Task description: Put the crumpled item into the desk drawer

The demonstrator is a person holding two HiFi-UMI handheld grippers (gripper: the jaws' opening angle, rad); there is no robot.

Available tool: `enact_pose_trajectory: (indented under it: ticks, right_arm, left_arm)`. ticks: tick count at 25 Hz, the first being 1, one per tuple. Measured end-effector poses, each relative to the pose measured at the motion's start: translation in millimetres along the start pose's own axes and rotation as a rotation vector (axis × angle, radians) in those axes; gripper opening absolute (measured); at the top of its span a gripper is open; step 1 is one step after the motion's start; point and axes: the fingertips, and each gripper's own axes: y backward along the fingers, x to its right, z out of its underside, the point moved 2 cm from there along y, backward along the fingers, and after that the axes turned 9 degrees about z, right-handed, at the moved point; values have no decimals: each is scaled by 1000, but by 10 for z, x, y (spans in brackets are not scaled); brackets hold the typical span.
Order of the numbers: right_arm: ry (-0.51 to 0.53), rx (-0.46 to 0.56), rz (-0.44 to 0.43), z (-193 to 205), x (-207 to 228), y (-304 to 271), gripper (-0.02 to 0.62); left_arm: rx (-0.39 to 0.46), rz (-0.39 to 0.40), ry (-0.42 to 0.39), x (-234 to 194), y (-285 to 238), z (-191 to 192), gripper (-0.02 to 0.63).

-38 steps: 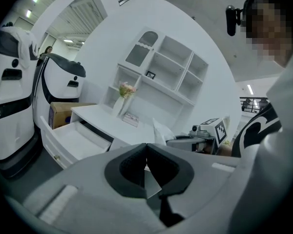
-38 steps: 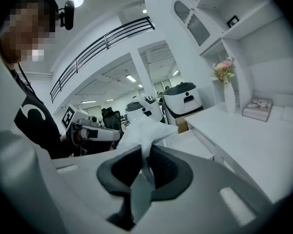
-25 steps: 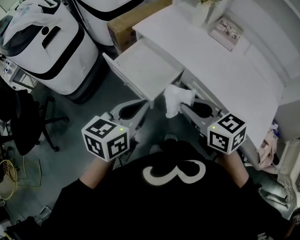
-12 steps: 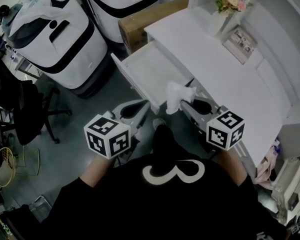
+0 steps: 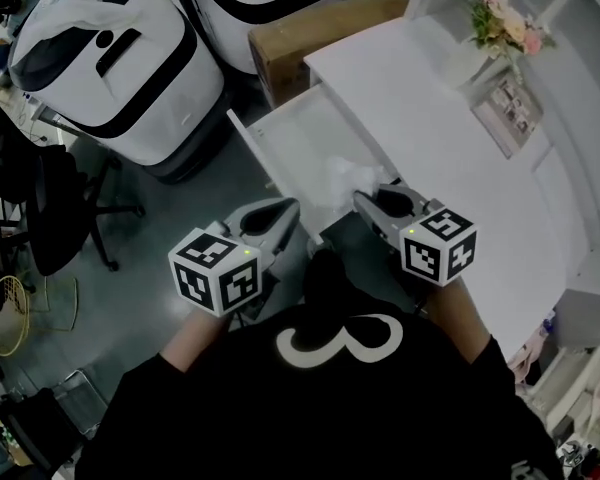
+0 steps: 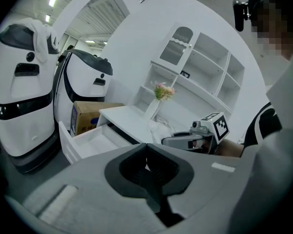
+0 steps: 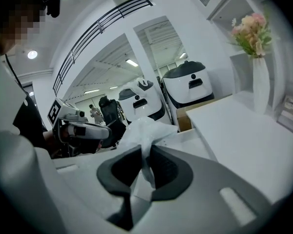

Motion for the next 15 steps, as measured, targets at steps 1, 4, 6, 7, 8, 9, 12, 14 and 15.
enact_pose_trajectory:
  ticks: [1, 4, 6, 7, 8, 9, 12, 14, 15]
  right_arm:
    - [1, -10, -2, -21, 49, -74, 49]
    - [2, -40, -10, -57, 173, -285, 49]
    - [9, -59, -7, -63, 256, -420, 49]
    - [19, -69, -1, -64, 301, -486, 49]
    - [30, -79, 7, -61, 345, -551, 49]
    - [40, -90, 12, -53, 386, -611, 49]
    - [54, -124, 13, -11, 475, -778, 49]
    - [67, -146, 13, 21, 528, -900, 49]
    - [73, -158, 13, 43, 556, -967, 49]
  left_arm:
    - [0, -6, 8, -57, -30, -21, 11]
    - [-2, -26, 29, -221, -111, -57, 11]
    - [-3, -41, 41, -336, -162, -67, 11]
    - [-3, -48, 48, -395, -187, -71, 11]
    - [-3, -57, 54, -452, -210, -73, 11]
    - [-4, -67, 60, -506, -233, -71, 11]
    - [-13, -91, 76, -647, -291, -49, 11]
    - [-15, -104, 90, -751, -323, -38, 11]
    - [-14, -112, 98, -807, -337, -31, 11]
